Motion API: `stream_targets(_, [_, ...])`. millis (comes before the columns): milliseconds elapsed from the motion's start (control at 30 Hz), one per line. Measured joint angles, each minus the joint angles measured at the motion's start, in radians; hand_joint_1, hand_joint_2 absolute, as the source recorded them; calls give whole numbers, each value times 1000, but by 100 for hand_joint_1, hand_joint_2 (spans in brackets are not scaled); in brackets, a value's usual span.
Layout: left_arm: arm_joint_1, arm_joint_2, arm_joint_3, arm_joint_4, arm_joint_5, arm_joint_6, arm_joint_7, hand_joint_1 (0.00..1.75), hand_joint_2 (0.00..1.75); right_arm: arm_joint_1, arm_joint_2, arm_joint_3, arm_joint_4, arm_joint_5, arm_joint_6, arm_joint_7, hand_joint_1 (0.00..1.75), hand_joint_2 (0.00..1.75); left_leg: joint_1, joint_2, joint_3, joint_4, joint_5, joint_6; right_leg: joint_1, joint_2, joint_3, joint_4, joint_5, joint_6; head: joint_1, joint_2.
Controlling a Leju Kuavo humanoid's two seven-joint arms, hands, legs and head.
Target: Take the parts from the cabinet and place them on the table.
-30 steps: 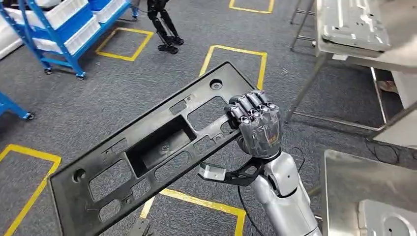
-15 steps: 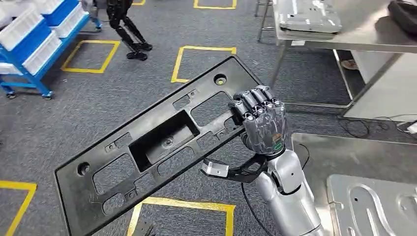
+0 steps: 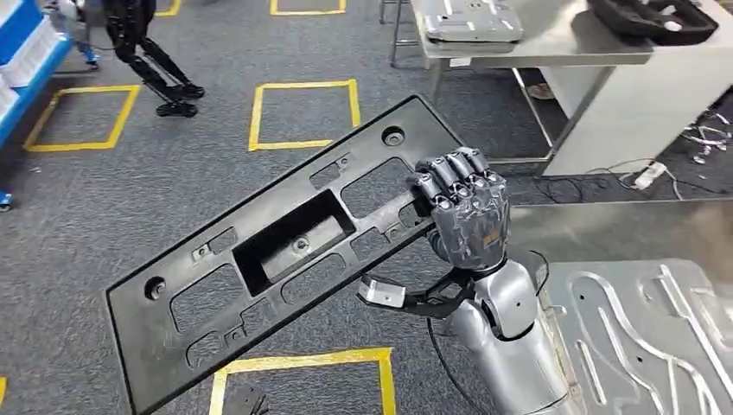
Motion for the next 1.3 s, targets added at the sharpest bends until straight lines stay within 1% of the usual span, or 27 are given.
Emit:
stream_targets(33, [-1, 0, -1, 0, 0, 0, 0, 0, 175, -4, 0, 0, 0, 1, 0, 3, 175, 175, 0, 11, 2, 5, -4, -3, 1, -25, 57, -99, 38, -3, 0, 0])
stream_targets(67, [-1, 0, -2, 0, 0, 0, 0, 0, 175, -10, -2, 0, 0, 2, 0, 7, 175, 175, -5, 17, 1, 8, -9, -10, 10, -72, 85, -155, 29, -8, 0, 0])
stream_targets(100, [-2, 0, -4, 0, 0, 0, 1, 0, 175, -14, -2, 0, 0, 2, 0, 9, 175, 175, -10, 26, 0, 14, -13, -16, 15, -60, 82, -159, 32, -18, -1, 0])
stream_targets(200, [-2, 0, -8, 0, 0, 0, 2, 0, 175, -16, -10, -1, 0, 2, 0, 19, 175, 175, -10, 57, 7, 11, -14, -28, 20, -29, 75, -158, 33, -31, 0, 0])
stream_targets(233, [-4, 0, -10, 0, 1, 0, 2, 0, 175, -17, -12, -1, -1, 2, 0, 19, 175, 175, -8, 55, 5, 15, -23, -36, 12, -17, 80, -165, 38, -39, -1, 0])
stream_targets(300, [-5, 0, -14, 0, 2, 0, 1, 0, 175, -24, -15, -2, -1, 2, 0, 22, 175, 175, -1, -34, -28, 101, -87, -44, 5, 1, 79, -166, 41, -48, -1, 0])
stream_targets(367, [0, 1, -15, 0, 2, 0, 2, 0, 175, -26, -15, -2, -1, 2, 0, 22, 175, 175, 1, -61, -103, 264, -157, -49, 5, 24, 79, -165, 41, -50, -1, 0])
stream_targets(400, [3, 1, -15, 0, 4, 0, 2, 0, 175, -26, -16, -2, 0, 2, 0, 24, 175, 175, 1, -64, -135, 326, -172, -49, 6, 37, 78, -163, 41, -50, -1, 0])
stream_targets(433, [4, 1, -15, 0, 5, 0, 3, 0, 175, -26, -17, -2, 0, 2, 0, 24, 175, 175, 1, -64, -146, 341, -161, -48, 6, 51, 79, -162, 41, -50, -1, 0])
stream_targets(467, [4, 2, -15, 0, 5, 0, 4, 0, 175, -26, -19, -2, 0, 2, 0, 24, 175, 175, 1, -66, -134, 303, -123, -45, 6, 67, 79, -160, 41, -50, -1, 0])
stream_targets(533, [2, 2, -16, 0, 10, 0, 5, 0, 175, -27, -19, -3, -1, 2, 0, 25, 175, 175, 1, -83, -65, 137, -23, -36, 6, 94, 79, -157, 41, -50, -1, 0])
stream_targets(567, [2, 3, -16, 0, 11, 0, 5, 0, 175, -27, -19, -3, -2, 2, 0, 25, 175, 175, 2, -130, -34, 54, 8, -31, 4, 105, 78, -156, 40, -48, -1, 0])
stream_targets(600, [3, 5, -17, 0, 12, 0, 5, 0, 175, -29, -21, -5, -2, 2, 0, 25, 175, 175, 7, -167, -22, 36, 0, -27, 8, 117, 71, -152, 41, -41, 0, 0])
stream_targets(700, [3, 5, -18, 0, 16, 0, 6, 0, 175, -30, -24, -10, -6, 2, 0, 25, 175, 175, -2, -142, -21, 28, -2, -25, -6, 149, 59, -160, 54, -19, -2, 0])
stream_targets(733, [2, 3, -19, 0, 18, 0, 5, 0, 175, -31, -26, -14, -8, 2, 0, 24, 175, 175, 7, -129, -16, 12, 6, -14, 2, 159, 56, -163, 56, -10, 0, 0])
stream_targets(800, [-1, 3, -22, 0, 18, 1, 4, 0, 175, -36, -31, -18, -11, 2, 0, 25, 175, 175, 7, -103, -12, -1, 14, -1, 6, 62, 38, -112, 11, -8, 6, 0])
stream_targets(833, [0, 3, -23, 0, 18, 1, 5, 0, 175, -39, -31, -19, -12, 2, 0, 25, 175, 175, 5, -88, -12, -1, 14, 1, 4, 37, 4, -39, -31, -5, 5, 0])
stream_targets(900, [5, 4, -23, 0, 18, 1, 5, 0, 175, -37, -32, -19, -12, 2, 0, 25, 175, 175, 3, -57, -13, 0, 12, 4, 1, 23, -67, 114, -94, 2, 6, 0])
stream_targets(933, [6, 4, -23, 0, 19, 1, 5, 0, 175, -35, -33, -19, -11, 2, 0, 25, 175, 175, 3, -44, -14, 1, 11, 4, -1, 20, -81, 146, -96, 4, 5, 0])
stream_targets(967, [5, 4, -24, 0, 18, 1, 5, 0, 175, -35, -35, -19, -11, 2, 0, 25, 175, 175, 3, -30, -13, 2, 10, 3, -4, 17, -71, 128, -75, 7, 6, 0])
stream_targets(1033, [3, 4, -25, 0, 18, 0, 5, 0, 175, -36, -37, -19, -12, 2, 0, 25, 175, 175, 3, -7, -12, 8, 4, -1, -6, 0, 11, -20, 5, 8, 6, 0])
stream_targets(1067, [2, 4, -26, 0, 18, 0, 5, 0, 175, -38, -38, -19, -13, 2, 0, 25, 175, 175, 3, 2, -10, 13, 0, -5, -5, -27, 65, -115, 44, 4, 5, 0])
stream_targets(1100, [2, 4, -26, 0, 18, 0, 5, 0, 175, -40, -38, -19, -14, 2, 0, 25, 175, 175, -2, 9, -11, 16, -5, -12, 4, -68, 85, -155, 27, -1, 6, 0])
stream_targets(1133, [1, 4, -26, 0, 19, 0, 5, 0, 175, -42, -38, -19, -14, 2, 0, 25, 175, 175, -7, 16, -12, 22, -8, -17, 10, -54, 80, -158, 33, -11, 5, 0])
stream_targets(1233, [0, 4, -29, 0, 19, 0, 5, 0, 175, -42, -39, -22, -14, 2, 0, 24, 175, 175, -7, 46, -3, 16, -8, -33, 13, -24, 74, -159, 36, -25, 6, 0])
stream_targets(1267, [-1, 5, -31, 0, 19, 0, 5, 0, 175, -41, -39, -22, -17, 2, 0, 25, 175, 175, -3, 28, -8, 21, -20, -40, -1, -16, 81, -169, 42, -34, 5, 0])
stream_targets(1300, [-3, 4, -32, 0, 19, 0, 4, 0, 175, -44, -39, -23, -18, 2, 0, 24, 175, 175, 0, -17, -12, 45, -41, -43, 0, -6, 81, -171, 45, -40, 5, 0])
